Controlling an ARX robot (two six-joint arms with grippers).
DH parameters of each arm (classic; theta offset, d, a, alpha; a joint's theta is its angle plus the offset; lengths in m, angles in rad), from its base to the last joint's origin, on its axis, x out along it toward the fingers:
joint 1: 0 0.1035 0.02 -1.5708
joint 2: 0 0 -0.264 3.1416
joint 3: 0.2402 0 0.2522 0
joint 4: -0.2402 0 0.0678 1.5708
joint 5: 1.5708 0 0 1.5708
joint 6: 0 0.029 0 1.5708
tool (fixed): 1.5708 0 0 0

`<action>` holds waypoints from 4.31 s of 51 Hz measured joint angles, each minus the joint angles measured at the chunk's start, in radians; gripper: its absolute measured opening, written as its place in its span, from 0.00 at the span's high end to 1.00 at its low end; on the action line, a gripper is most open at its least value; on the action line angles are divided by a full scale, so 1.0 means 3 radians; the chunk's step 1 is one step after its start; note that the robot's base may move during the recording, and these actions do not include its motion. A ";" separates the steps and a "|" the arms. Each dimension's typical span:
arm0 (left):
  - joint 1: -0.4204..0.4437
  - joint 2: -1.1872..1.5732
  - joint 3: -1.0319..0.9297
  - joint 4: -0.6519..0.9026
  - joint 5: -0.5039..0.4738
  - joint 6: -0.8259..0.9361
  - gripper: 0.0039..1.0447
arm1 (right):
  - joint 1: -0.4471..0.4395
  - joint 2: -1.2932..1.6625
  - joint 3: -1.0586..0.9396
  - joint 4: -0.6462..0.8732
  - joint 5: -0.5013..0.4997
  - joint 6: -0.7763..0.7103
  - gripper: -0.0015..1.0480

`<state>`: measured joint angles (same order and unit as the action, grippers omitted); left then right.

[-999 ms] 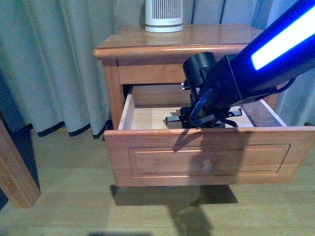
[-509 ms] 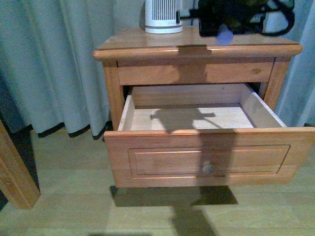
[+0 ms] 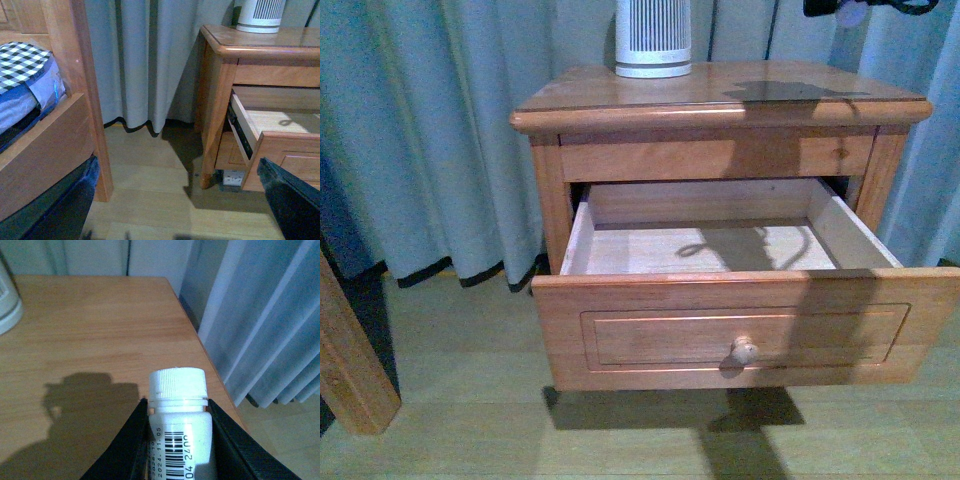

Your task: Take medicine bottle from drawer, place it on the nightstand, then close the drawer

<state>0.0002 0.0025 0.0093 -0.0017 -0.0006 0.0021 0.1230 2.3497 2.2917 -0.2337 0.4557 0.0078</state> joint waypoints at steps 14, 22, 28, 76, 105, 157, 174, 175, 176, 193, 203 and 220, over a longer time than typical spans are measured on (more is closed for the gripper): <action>0.0001 0.0000 0.0000 0.0000 0.0000 0.0000 0.06 | -0.0050 0.0829 0.1133 -0.0554 0.0051 0.0098 0.71; 0.0001 0.0000 0.0000 0.0000 0.0000 0.0000 0.06 | -0.0033 0.1006 0.1326 -0.0693 0.0046 0.0113 0.58; 0.0001 0.0000 0.0000 0.0000 0.0000 0.0000 0.06 | -0.0029 0.0980 0.1185 -0.0544 0.0034 0.0113 0.43; 0.0000 0.0000 0.0000 0.0000 0.0000 0.0000 0.06 | 0.0261 -0.3619 -0.5145 0.1994 0.0498 0.0397 0.07; 0.0001 0.0000 0.0000 0.0000 0.0000 0.0000 0.06 | 0.0462 -0.2021 -0.6270 0.3344 -0.0158 0.0909 0.07; 0.0001 0.0000 0.0000 0.0000 0.0000 0.0000 0.06 | -0.0128 0.0179 -0.2576 0.2500 -0.0253 -0.0161 0.07; 0.0001 0.0000 0.0000 0.0000 0.0000 0.0000 0.06 | 0.0037 -0.0546 -0.3446 0.2458 -0.0356 0.0298 0.07; 0.0001 0.0000 0.0000 0.0000 0.0000 0.0000 0.06 | 0.0043 -0.0633 -0.3545 0.2473 -0.0362 0.0327 0.07; 0.0000 0.0000 0.0000 0.0000 0.0000 0.0000 0.06 | 0.0046 -0.0682 -0.3599 0.2486 -0.0366 0.0334 0.07; 0.0001 0.0000 0.0000 0.0000 0.0000 0.0000 0.06 | -0.0211 -0.3081 -0.5585 0.2982 -0.0015 0.0169 0.07; 0.0001 0.0000 0.0000 0.0000 0.0000 0.0000 0.06 | -0.0179 -0.4709 -0.6400 0.2583 0.0306 -0.0172 0.07; 0.0001 0.0000 0.0000 0.0000 0.0000 0.0000 0.06 | 0.0046 -0.7008 -0.7384 0.1712 0.0722 -0.0547 0.07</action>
<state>0.0006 0.0025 0.0093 -0.0017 -0.0006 0.0021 0.1368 0.2474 0.0765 0.2798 0.6724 -0.1562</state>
